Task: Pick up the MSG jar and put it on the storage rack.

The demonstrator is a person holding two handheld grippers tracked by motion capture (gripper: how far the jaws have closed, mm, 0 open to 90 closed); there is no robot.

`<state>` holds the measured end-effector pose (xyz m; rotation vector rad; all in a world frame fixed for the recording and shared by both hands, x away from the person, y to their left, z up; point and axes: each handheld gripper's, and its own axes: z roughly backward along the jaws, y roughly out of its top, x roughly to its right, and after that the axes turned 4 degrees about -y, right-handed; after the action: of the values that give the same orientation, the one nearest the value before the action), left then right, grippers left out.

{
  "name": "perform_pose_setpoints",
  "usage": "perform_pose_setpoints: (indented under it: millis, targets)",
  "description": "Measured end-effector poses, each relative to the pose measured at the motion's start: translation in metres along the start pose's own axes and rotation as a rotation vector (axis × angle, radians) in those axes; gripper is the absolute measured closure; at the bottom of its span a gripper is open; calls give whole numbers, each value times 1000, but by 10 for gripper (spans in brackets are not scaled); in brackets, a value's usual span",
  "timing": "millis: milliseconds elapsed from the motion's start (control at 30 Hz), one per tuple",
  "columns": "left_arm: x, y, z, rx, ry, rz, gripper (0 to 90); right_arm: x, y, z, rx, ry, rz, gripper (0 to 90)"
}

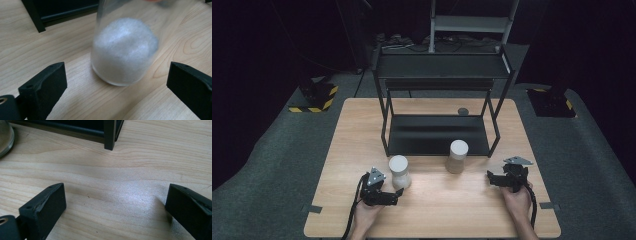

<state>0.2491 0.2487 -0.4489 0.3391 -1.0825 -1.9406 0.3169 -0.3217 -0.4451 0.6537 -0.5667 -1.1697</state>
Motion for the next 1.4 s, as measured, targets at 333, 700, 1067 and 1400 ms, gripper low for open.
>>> perform_pose_setpoints:
  millis: [333, 700, 1067, 1400]
  targets:
    - [8, 6, -8, 26, -1, -27, 90, 0, 0, 0, 1, 0, 2, 26]
    - [17, 13, -15, 62, 20, -29, 119, 0, 0, 0, 0, 0, 1, 27]
    - [25, 20, -23, 97, 47, -20, 181, 0, 0, 0, 1, 0, 2, 27]
    - [27, 18, -23, 135, 69, -10, 285, 0, 0, 0, 1, 0, 2, 27]
